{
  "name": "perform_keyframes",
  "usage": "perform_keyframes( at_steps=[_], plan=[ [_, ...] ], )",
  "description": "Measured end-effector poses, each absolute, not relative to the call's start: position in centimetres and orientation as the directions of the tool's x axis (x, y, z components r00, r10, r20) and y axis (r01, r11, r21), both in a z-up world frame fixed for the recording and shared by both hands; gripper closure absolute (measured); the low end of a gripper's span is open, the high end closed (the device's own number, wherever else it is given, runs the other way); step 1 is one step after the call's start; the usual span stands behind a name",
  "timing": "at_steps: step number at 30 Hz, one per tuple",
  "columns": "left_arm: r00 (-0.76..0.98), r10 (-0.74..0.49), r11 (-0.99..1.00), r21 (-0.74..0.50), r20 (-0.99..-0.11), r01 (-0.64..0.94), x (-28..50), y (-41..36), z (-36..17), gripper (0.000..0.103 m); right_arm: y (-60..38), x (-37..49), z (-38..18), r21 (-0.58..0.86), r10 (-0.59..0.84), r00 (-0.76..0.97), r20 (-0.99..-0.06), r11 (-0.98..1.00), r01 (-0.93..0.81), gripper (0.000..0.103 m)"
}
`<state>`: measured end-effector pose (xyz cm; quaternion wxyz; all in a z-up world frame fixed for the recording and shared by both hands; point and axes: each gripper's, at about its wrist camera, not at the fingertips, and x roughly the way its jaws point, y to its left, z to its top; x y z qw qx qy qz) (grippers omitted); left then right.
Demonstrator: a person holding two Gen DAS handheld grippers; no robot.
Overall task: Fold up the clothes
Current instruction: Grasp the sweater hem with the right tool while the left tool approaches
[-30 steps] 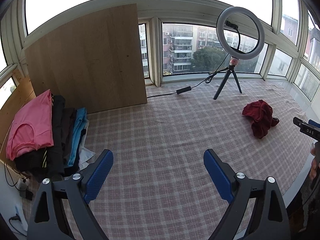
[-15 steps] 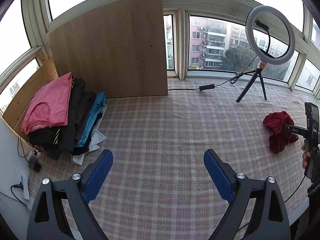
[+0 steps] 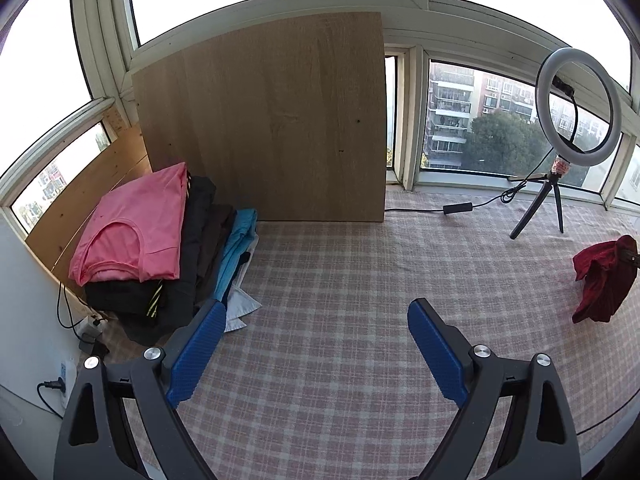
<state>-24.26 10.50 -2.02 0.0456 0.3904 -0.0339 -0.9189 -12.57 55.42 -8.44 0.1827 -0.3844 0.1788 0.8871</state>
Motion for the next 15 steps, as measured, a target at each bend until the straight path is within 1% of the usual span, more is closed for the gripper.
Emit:
perform_keyframes(
  at_steps=[4, 6, 8, 9, 10, 11, 14, 15],
  plan=[
    [-0.714, -0.103, -0.995, 0.080, -0.693, 0.066, -23.5, 8.1, -1.3, 0.010, 47.6, -15.4, -3.5, 0.163, 0.088, -0.700, -0.709, -0.945, -0.284, 0.094],
    [-0.718, -0.104, -0.995, 0.070, -0.688, 0.076, -23.1, 7.0, -1.3, 0.010, 43.7, -17.9, -3.2, 0.215, -0.023, -0.697, -0.717, -0.958, -0.190, 0.093],
    [-0.713, -0.101, -0.995, 0.058, -0.694, 0.085, -22.9, 5.9, -1.6, 0.010, 39.9, -21.7, -5.2, 0.308, -0.194, -0.640, -0.743, -0.949, -0.070, 0.080],
    [-0.705, -0.092, -0.996, 0.050, -0.703, 0.080, -22.9, 5.6, -2.0, 0.010, 38.2, -23.4, -6.4, 0.345, -0.265, -0.597, -0.757, -0.938, -0.022, 0.062],
    [-0.697, -0.083, -0.996, 0.043, -0.712, 0.074, -22.9, 5.3, -2.4, 0.010, 37.2, -24.5, -7.6, 0.349, -0.277, -0.570, -0.774, -0.937, -0.019, 0.058],
    [-0.688, -0.073, -0.997, 0.037, -0.722, 0.067, -22.9, 5.0, -2.8, 0.010, 36.2, -25.4, -8.9, 0.348, -0.280, -0.546, -0.790, -0.937, -0.023, 0.058],
    [-0.651, -0.026, -1.000, 0.030, -0.758, 0.005, -22.8, 5.8, -4.9, 0.010, 36.4, -25.3, -11.3, 0.294, -0.208, -0.536, -0.818, -0.952, -0.080, 0.058],
    [-0.632, -0.007, -0.999, 0.029, -0.775, -0.024, -22.8, 6.5, -5.8, 0.010, 36.9, -25.0, -12.2, 0.270, -0.182, -0.520, -0.834, -0.958, -0.097, 0.056]
  ],
)
